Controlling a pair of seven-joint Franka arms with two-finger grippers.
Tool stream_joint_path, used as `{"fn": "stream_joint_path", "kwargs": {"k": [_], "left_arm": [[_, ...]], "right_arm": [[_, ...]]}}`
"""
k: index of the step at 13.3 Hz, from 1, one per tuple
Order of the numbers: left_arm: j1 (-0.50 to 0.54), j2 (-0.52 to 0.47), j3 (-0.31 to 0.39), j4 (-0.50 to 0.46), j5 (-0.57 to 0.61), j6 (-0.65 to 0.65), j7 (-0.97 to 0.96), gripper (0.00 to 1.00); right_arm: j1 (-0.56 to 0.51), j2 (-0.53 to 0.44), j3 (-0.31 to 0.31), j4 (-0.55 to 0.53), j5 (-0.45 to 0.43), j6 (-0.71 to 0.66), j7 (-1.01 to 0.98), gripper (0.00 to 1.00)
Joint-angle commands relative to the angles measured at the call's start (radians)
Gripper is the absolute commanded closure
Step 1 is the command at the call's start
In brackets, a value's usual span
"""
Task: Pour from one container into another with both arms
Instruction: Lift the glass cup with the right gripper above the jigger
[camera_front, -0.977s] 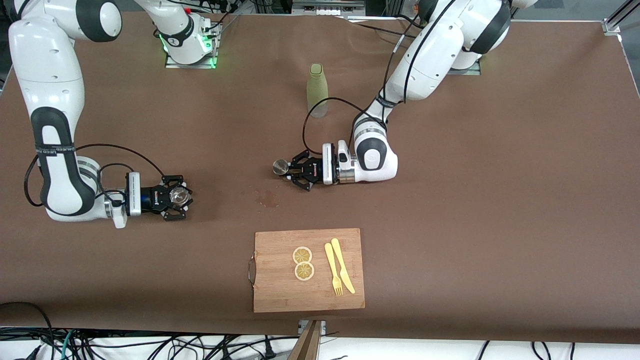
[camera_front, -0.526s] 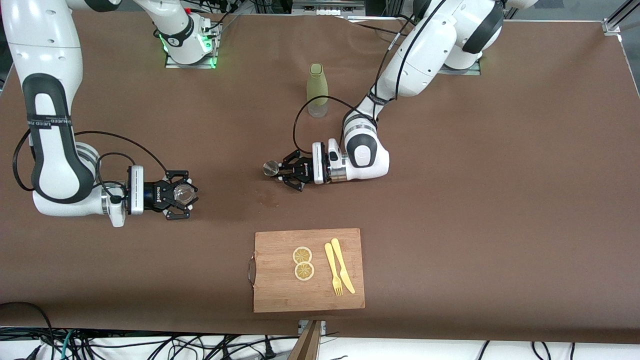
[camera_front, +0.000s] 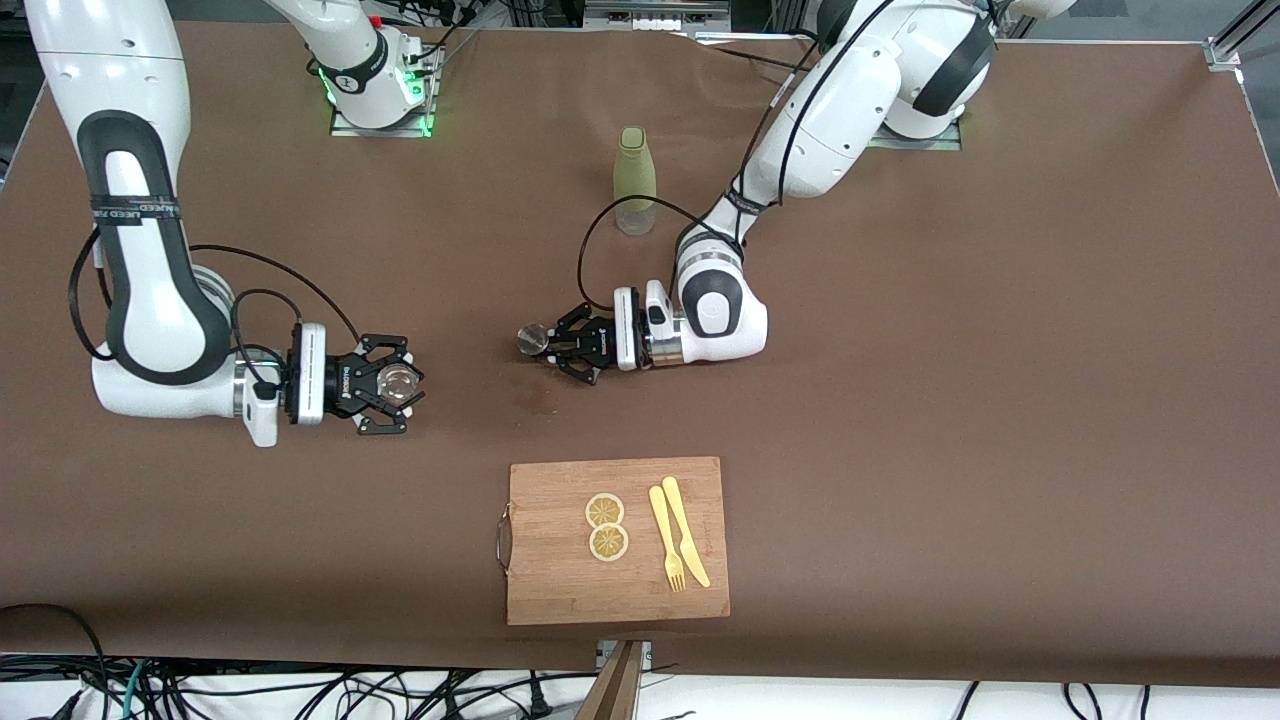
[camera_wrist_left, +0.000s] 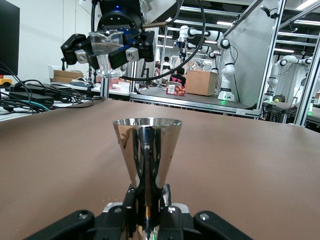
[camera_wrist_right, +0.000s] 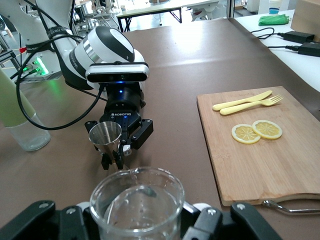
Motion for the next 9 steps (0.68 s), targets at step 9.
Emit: {"fn": "stream_joint_path", "kwargs": {"k": [9], "left_arm": [[-0.028, 0.051, 0.003, 0.106, -0.040, 0.081, 0.023, 1.00]], "right_arm": [[0.180, -0.113, -0.049, -0.165, 0.029, 0.202, 0.060, 0.72]]}}
